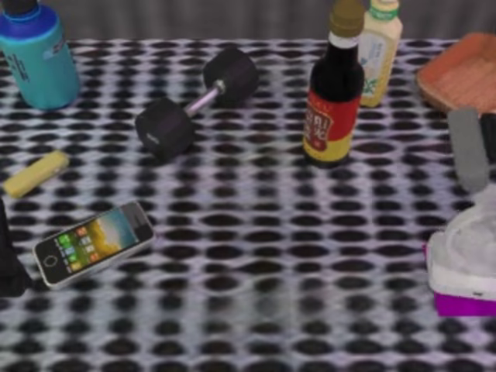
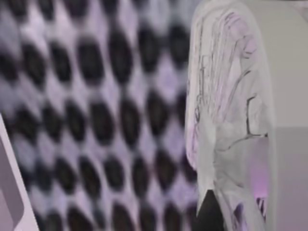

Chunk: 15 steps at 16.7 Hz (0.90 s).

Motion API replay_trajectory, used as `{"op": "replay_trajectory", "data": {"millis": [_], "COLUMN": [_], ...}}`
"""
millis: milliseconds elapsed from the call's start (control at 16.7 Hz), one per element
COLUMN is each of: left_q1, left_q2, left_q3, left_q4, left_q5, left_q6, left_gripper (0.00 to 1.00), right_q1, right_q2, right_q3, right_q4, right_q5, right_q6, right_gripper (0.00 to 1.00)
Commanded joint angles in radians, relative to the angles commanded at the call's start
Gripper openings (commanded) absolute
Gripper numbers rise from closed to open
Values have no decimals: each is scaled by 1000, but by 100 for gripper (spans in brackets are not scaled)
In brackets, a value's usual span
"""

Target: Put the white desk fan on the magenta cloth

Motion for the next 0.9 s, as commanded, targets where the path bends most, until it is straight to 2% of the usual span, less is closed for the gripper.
{"op": "replay_trajectory", "data": {"millis": [180, 300, 720, 900], "left_q1": [0, 0, 0, 0], "left_q2": [0, 0, 0, 0], "left_q3": [0, 0, 0, 0], "left_q4": [0, 0, 0, 0], "left_q5": [0, 0, 0, 0], "left_q6": [0, 0, 0, 0], "left_gripper": [100, 100, 100, 100], "right_q1": [-47, -65, -64, -67], "right_q2": [-46, -65, -66, -62], "right_q3": [-37, -50, -55, -110], "right_q4": [38, 56, 63, 125], "right_q5": [16, 22, 23, 24], "right_q6": [-167, -225, -237, -237], "right_gripper": [0, 0, 0, 0]}}
